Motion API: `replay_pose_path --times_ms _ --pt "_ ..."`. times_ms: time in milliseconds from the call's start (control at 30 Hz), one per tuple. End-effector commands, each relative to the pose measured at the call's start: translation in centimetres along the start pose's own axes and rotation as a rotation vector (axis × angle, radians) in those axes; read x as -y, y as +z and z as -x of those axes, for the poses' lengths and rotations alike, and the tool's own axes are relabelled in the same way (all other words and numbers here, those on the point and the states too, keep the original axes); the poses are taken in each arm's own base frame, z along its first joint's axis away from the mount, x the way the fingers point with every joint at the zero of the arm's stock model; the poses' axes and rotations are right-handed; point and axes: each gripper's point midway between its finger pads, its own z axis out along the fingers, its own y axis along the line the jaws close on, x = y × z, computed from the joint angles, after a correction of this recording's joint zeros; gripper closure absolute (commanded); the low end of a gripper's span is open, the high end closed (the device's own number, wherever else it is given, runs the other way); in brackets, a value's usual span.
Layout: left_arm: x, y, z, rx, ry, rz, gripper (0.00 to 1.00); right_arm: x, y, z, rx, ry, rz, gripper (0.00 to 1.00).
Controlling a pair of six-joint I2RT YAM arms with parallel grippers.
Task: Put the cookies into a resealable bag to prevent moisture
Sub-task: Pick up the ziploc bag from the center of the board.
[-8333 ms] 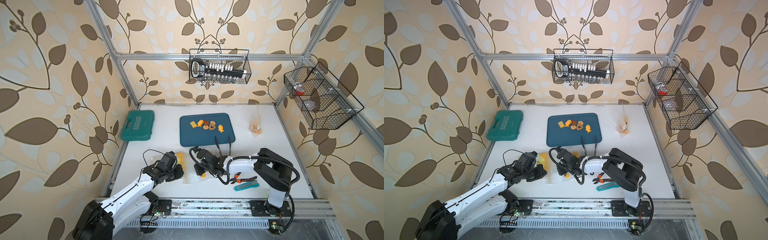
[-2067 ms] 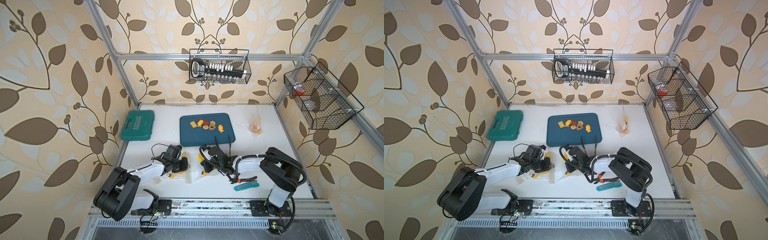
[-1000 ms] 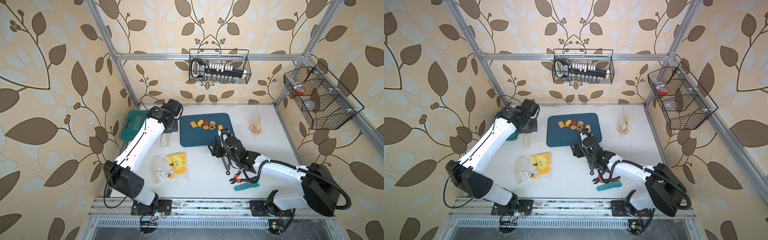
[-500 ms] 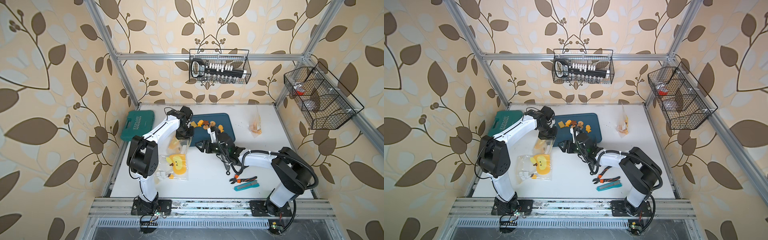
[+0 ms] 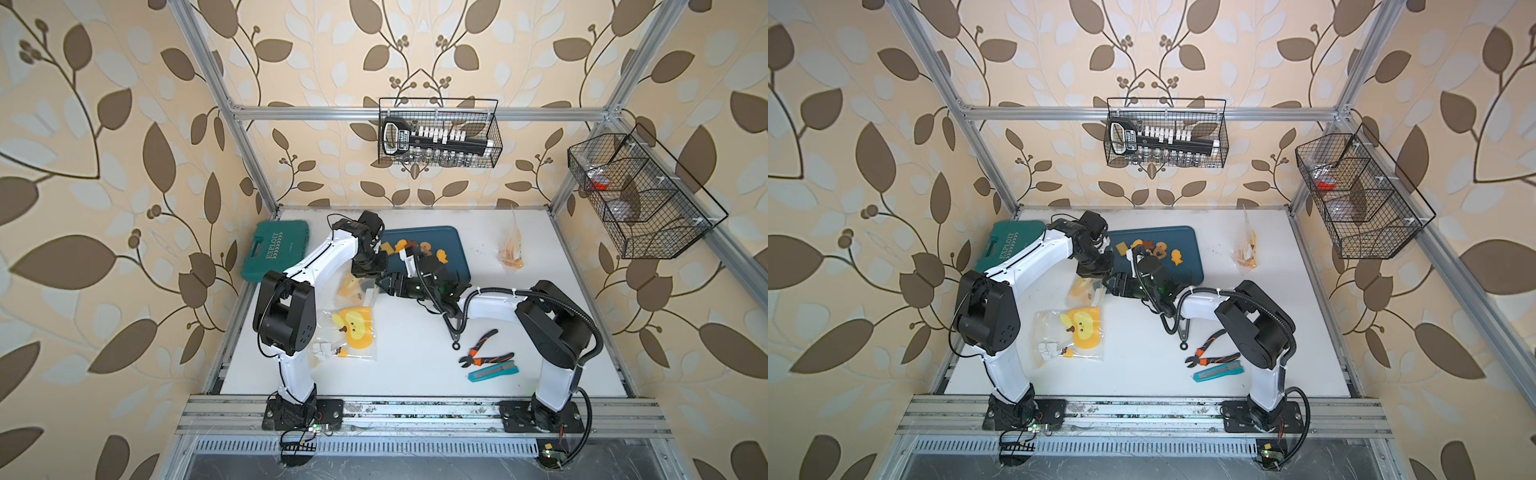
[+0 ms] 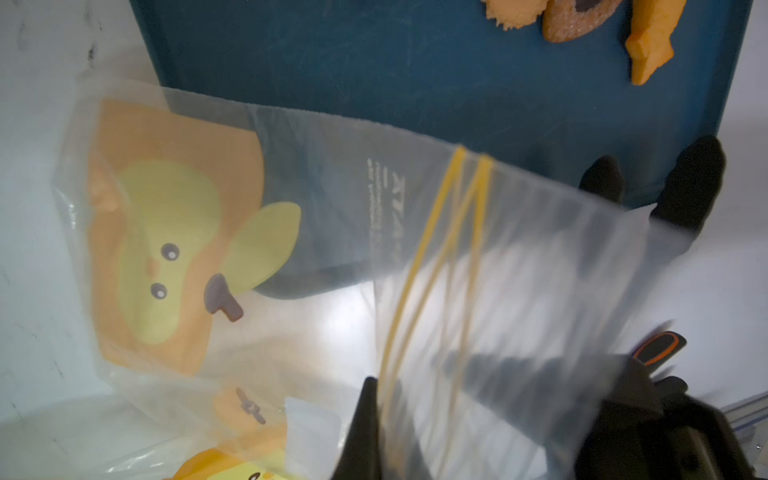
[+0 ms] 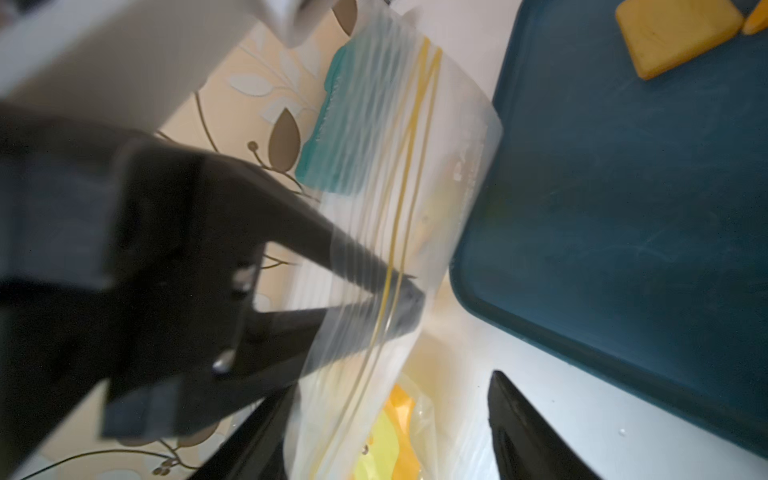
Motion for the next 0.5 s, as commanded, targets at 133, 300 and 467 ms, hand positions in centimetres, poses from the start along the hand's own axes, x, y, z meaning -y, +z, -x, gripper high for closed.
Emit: replay_pose_path --times_ms 133,300,467 --pt "-2.9 -3.7 0.5 0.056 0.027 0.169 1.00 6.2 -0.1 0.8 0.035 0.040 -0.255 0.77" --pt "-7.1 -5.9 0.8 0.067 0.041 0.425 1.00 7.2 -0.6 1.2 0.029 0.026 -0.315 1.00" --pt "-7.7 -6.6 1.0 0.079 0.033 0.409 1.00 3.0 -1.5 2.5 0.061 -0.093 -0.158 0.68"
